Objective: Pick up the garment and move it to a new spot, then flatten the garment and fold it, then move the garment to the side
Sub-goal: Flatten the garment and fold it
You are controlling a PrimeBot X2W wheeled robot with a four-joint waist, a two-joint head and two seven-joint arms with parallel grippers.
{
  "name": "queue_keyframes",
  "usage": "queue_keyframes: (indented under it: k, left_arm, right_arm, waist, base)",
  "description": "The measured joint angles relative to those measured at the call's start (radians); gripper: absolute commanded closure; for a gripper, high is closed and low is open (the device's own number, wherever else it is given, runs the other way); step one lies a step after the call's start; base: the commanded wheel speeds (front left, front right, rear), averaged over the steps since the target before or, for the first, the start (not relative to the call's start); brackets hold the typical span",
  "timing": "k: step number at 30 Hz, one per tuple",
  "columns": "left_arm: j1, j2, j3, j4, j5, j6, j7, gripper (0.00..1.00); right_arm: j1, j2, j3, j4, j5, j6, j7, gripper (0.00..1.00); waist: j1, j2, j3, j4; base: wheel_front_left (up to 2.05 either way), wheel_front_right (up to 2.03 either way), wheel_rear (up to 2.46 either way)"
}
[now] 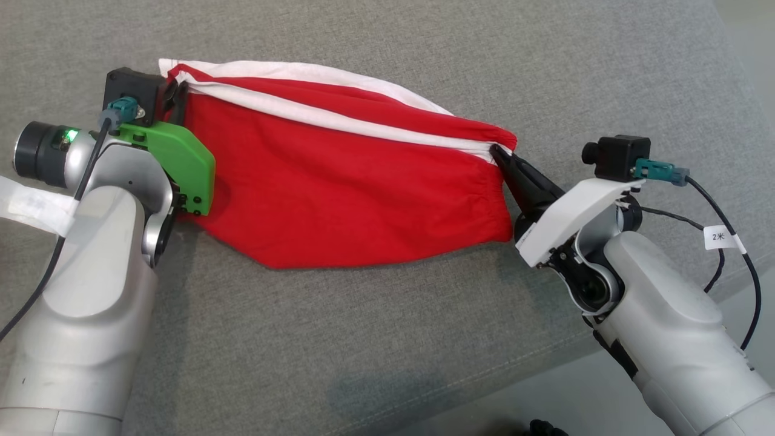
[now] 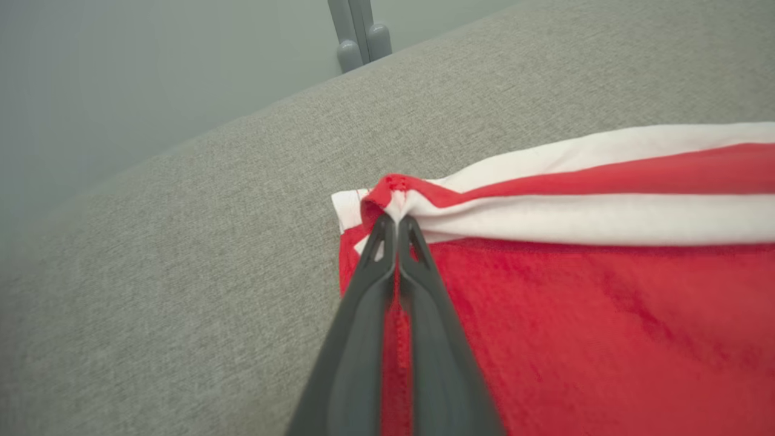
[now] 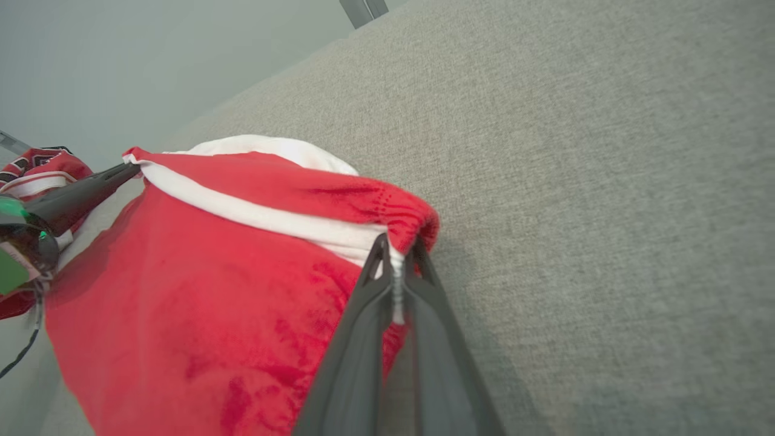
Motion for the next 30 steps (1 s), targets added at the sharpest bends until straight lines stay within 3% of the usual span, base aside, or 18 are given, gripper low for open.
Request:
queue_keyframes:
  k: [1, 2, 3, 4, 5, 14, 22, 30]
  left_arm:
    - [-0.006, -0.002, 0.000, 0.006, 0.000, 0.000, -0.004, 0.63]
    - [-0.021, -0.008, 0.001, 0.030, 0.000, 0.000, -0.018, 0.51]
    - [-0.026, -0.013, 0.004, 0.039, 0.000, 0.005, -0.026, 0.33]
    - [-0.028, -0.020, 0.007, 0.050, 0.000, 0.006, -0.035, 0.14]
    - [-0.032, -0.025, 0.008, 0.061, 0.000, 0.007, -0.038, 0.00]
    - [-0.044, -0.047, 0.038, 0.133, -0.017, 0.032, -0.109, 0.00]
    - [-0.024, -0.112, 0.064, 0.197, -0.105, 0.018, -0.137, 0.00]
    - [0.073, -0.117, 0.077, 0.289, -0.150, 0.012, -0.138, 0.00]
  right_arm:
    - [-0.006, 0.006, 0.002, 0.008, 0.002, 0.000, -0.006, 0.93]
    - [-0.019, 0.018, 0.005, 0.022, 0.008, 0.000, -0.017, 0.53]
    - [-0.022, 0.020, 0.005, 0.030, 0.008, 0.000, -0.024, 0.04]
    - [-0.025, 0.020, 0.005, 0.040, 0.009, 0.000, -0.031, 0.00]
    - [-0.028, 0.019, 0.005, 0.048, 0.009, 0.000, -0.039, 0.00]
    - [-0.031, -0.001, 0.021, 0.086, 0.021, 0.000, -0.092, 0.00]
    - [-0.028, -0.041, 0.013, 0.105, 0.021, 0.000, -0.135, 0.00]
    - [0.034, -0.063, -0.013, 0.116, 0.021, 0.000, -0.159, 0.00]
  waist:
    - [0.0000, 0.0000, 0.005, -0.004]
    - [0.0000, 0.0000, 0.011, -0.009]
    - [0.0000, 0.0000, 0.011, -0.010]
    - [0.0000, 0.0000, 0.010, -0.009]
    - [0.0000, 0.0000, 0.009, -0.007]
    - [0.0000, 0.0000, -0.028, 0.016]
    - [0.0000, 0.0000, -0.071, 0.038]
    - [0.0000, 0.0000, -0.131, 0.063]
  base:
    - [0.00, 0.00, 0.00]
    - [0.00, 0.00, 0.00]
    - [0.00, 0.00, 0.00]
    - [0.00, 0.00, 0.00]
    - [0.00, 0.00, 0.00]
    - [0.00, 0.00, 0.00]
    - [0.00, 0.00, 0.00]
    - [0.00, 0.00, 0.00]
